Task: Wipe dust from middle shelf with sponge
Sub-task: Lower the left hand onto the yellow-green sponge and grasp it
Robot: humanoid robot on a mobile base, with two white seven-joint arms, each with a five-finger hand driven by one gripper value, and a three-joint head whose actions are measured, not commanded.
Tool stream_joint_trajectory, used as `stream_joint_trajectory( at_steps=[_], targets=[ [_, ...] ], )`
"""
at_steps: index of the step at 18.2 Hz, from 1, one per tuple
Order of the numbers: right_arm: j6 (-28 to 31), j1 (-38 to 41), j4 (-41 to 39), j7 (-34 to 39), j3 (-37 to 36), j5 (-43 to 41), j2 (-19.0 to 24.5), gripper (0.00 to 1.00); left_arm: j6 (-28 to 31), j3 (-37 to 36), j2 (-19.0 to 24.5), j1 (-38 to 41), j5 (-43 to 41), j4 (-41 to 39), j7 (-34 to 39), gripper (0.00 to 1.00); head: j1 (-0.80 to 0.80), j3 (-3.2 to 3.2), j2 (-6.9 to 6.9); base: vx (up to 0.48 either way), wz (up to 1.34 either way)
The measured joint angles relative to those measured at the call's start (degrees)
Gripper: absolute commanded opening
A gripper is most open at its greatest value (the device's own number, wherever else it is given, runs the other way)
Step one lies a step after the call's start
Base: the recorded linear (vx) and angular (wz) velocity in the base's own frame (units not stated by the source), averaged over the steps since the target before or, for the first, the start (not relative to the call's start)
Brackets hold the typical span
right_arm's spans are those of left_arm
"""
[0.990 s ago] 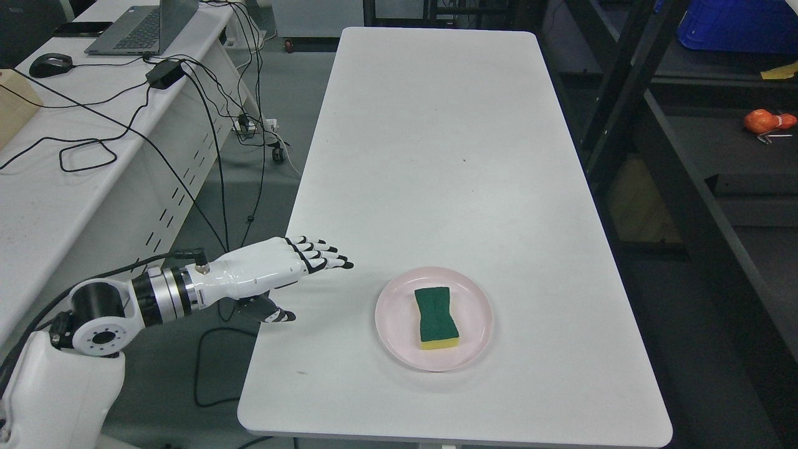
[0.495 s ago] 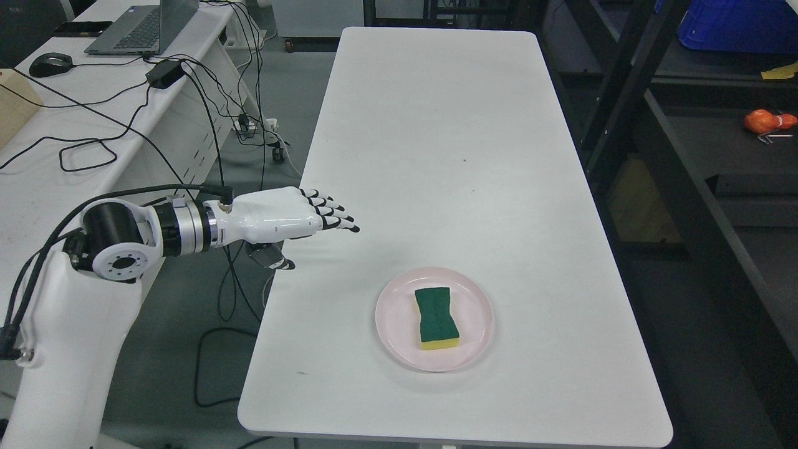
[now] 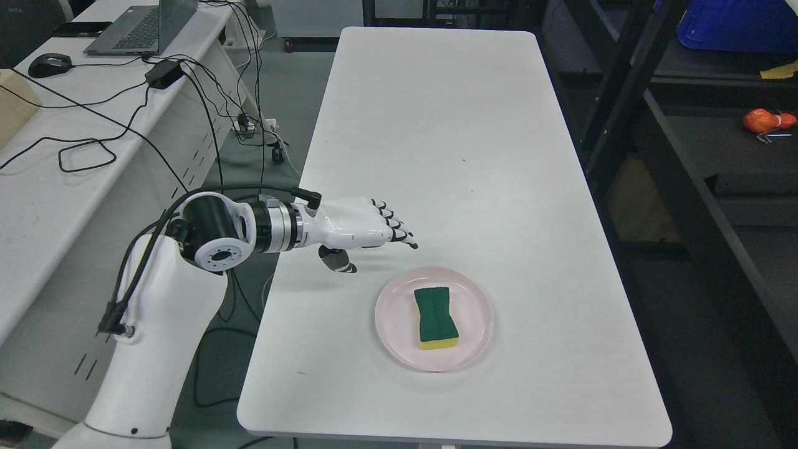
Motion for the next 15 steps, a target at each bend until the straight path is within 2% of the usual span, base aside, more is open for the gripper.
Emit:
stream_joint_trajectory(
  at_steps=[8,15],
  targets=[
    [0.0,0.0,0.0,0.0,0.0,0.0,0.0,1.0,0.0,-4.19,-4.75,1.59,-2.17,2.72,0.91,0.82,0.0,0.0,0.0,0.0,0.0],
    [0.0,0.01,0.0,0.0,0.0,0.0,0.0,1.0,0.0,-6.29,-6.68,2.16,-2.56,4.92,0.93,0.81,0.0,0.0,0.0,0.0,0.0]
  ],
)
